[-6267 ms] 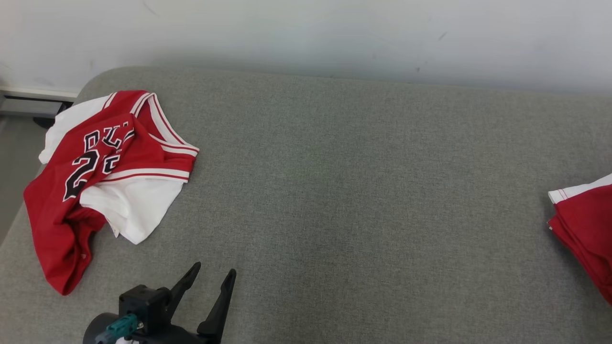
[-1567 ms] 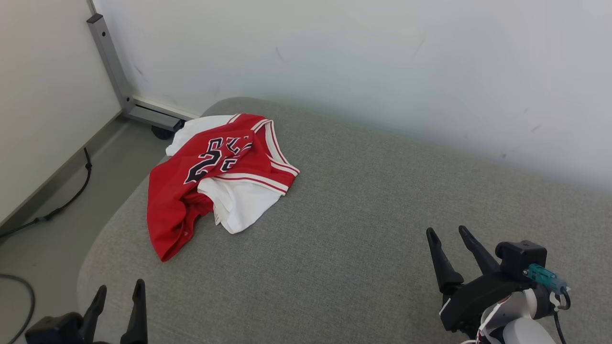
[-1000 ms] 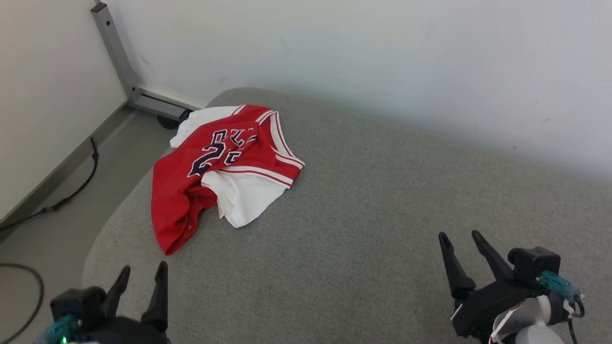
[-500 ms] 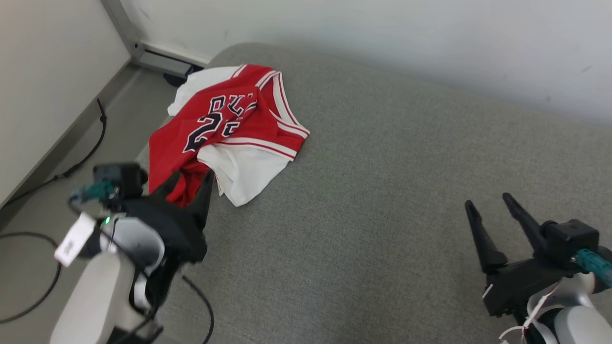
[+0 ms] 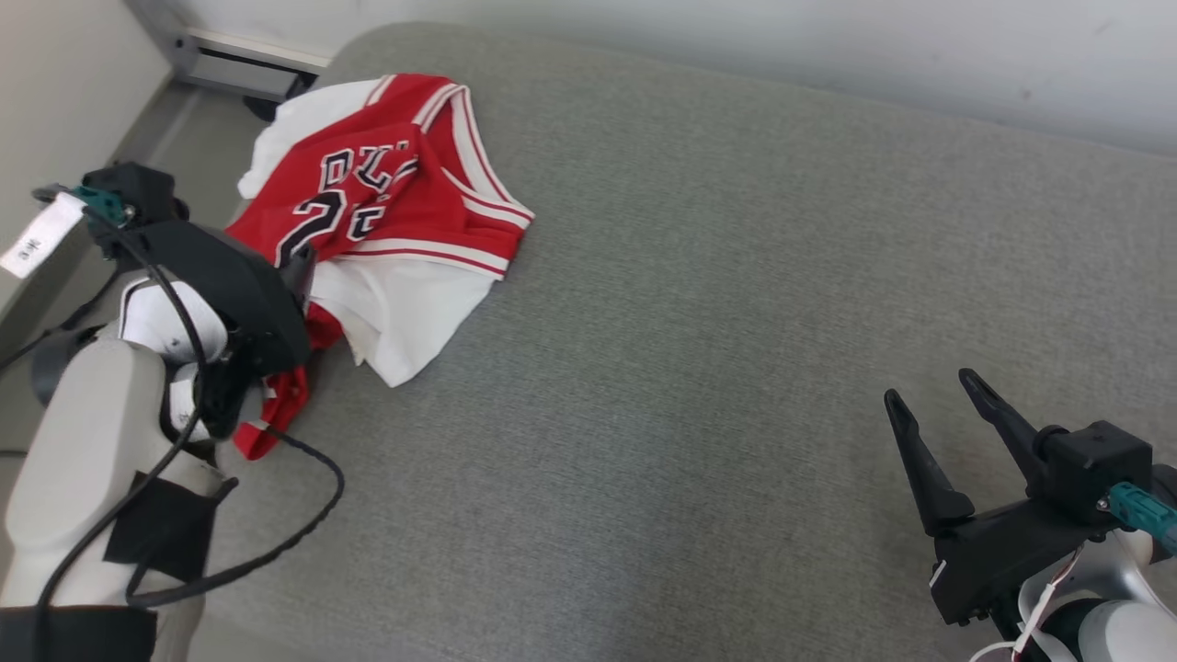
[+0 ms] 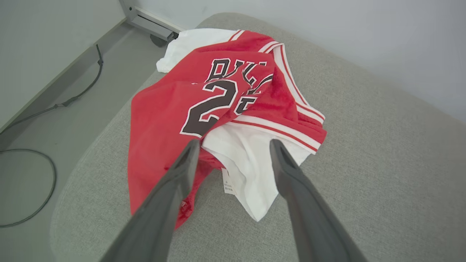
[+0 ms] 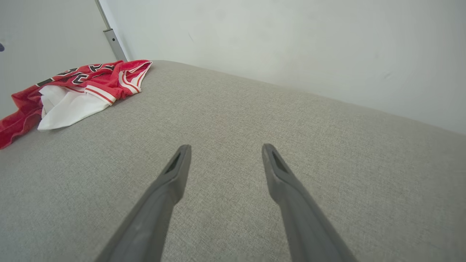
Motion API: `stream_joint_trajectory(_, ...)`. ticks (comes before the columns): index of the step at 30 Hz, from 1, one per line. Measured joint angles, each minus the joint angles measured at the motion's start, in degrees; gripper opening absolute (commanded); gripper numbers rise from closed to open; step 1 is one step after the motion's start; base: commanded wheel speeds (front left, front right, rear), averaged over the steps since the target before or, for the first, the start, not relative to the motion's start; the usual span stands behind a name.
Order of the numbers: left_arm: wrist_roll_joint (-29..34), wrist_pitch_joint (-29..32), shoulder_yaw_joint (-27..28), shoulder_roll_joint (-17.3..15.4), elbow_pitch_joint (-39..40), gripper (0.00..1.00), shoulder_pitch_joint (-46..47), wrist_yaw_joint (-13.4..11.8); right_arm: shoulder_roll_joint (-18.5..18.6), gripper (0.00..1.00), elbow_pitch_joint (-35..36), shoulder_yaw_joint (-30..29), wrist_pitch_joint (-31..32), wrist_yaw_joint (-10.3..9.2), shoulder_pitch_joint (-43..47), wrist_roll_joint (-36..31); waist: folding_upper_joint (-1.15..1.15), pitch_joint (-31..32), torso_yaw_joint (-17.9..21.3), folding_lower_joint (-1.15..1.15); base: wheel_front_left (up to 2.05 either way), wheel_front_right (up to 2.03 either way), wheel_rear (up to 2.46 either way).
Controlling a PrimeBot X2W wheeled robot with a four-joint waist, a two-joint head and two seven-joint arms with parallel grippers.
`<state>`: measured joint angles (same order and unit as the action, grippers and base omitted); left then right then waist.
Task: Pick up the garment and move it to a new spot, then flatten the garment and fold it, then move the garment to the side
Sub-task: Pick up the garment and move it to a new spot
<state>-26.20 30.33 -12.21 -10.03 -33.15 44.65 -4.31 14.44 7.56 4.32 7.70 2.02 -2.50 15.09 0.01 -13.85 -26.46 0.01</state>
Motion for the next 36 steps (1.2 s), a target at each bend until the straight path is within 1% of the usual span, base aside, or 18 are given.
stream_joint_trajectory(4, 0.03, 2.99, 0.67, -1.35, -3.99, 1.0, 0.59, -0.81, 0.4, 1.0, 2.69, 0.21, 1.43, 0.0, 0.28, -1.07, 0.0, -1.05, 2.21, 0.0, 0.0, 0.0, 0.0)
stream_joint_trajectory(9, 1.14, 5.01, 1.16, -4.71, -6.98, 1.0, 1.59, -1.41, 1.12, 1.0, 6.52, 0.14, 2.94, -0.26, 0.99, -1.63, -0.01, -2.37, 5.19, 0.0, 0.0, 0.0, 0.0)
stream_joint_trajectory(11, 1.59, 5.84, 1.4, -5.35, -7.68, 1.0, 1.88, -1.75, 1.46, 1.0, 7.73, -0.13, 3.48, -0.29, 1.02, -1.63, -0.01, -3.0, 6.35, 0.0, 0.0, 0.0, 0.0)
stream_joint_trajectory(20, 4.78, 6.53, 2.04, -6.67, -9.02, 1.0, 3.29, -2.5, 3.25, 1.0, 13.33, -1.62, 6.16, -0.6, 1.49, -1.77, 0.0, -6.92, 10.35, 0.0, 0.0, 0.0, 0.0)
stream_joint_trajectory(21, 5.97, 6.53, 2.23, -6.6, -10.22, 1.0, 4.19, -2.75, 3.45, 1.0, 13.59, -1.89, 6.99, -1.0, 1.87, -1.77, 0.0, -8.55, 11.14, 0.0, 0.0, 0.0, 0.0)
stream_joint_trajectory(27, 7.46, 6.51, 2.26, -5.24, -12.8, 1.0, 4.62, -2.79, 3.89, 1.0, 14.82, -2.85, 8.02, -1.09, 1.98, -1.76, 0.0, -10.58, 12.28, 0.0, 0.0, 0.0, 0.0)
stream_joint_trajectory(28, 7.58, 6.53, 2.52, -5.12, -13.19, 0.93, 4.94, -2.79, 3.89, 1.0, 15.0, -2.83, 8.16, -1.09, 1.98, -1.76, 0.0, -10.75, 12.35, -0.01, 0.0, 0.0, 0.0)
stream_joint_trajectory(29, 7.61, 6.53, 2.9, -4.97, -13.67, 0.35, 5.18, -2.79, 3.89, 1.0, 15.12, -2.79, 8.47, -1.09, 1.98, -1.76, 0.0, -10.88, 12.39, -0.01, 0.0, 0.0, 0.0)
stream_joint_trajectory(30, 7.75, 6.5, 3.27, -4.81, -14.04, 0.06, 5.28, -2.79, 3.89, 1.0, 15.14, -2.76, 8.54, -1.09, 1.97, -1.76, 0.0, -10.97, 12.4, 0.0, 0.0, 0.0, 0.0)
stream_joint_trajectory(31, 8.15, 6.47, 3.64, -4.6, -14.4, 0.0, 5.33, -2.79, 3.89, 1.0, 15.15, -2.76, 8.69, -1.09, 1.97, -1.76, 0.0, -11.0, 12.39, 0.0, 0.0, 0.0, 0.0)
stream_joint_trajectory(36, 10.02, 5.93, 4.49, -3.68, -16.38, 0.0, 6.28, -2.79, 3.75, 1.0, 14.82, -2.49, 8.98, -1.1, 1.87, -1.58, -0.01, -10.28, 12.23, -0.01, 0.0, 0.0, 0.0)
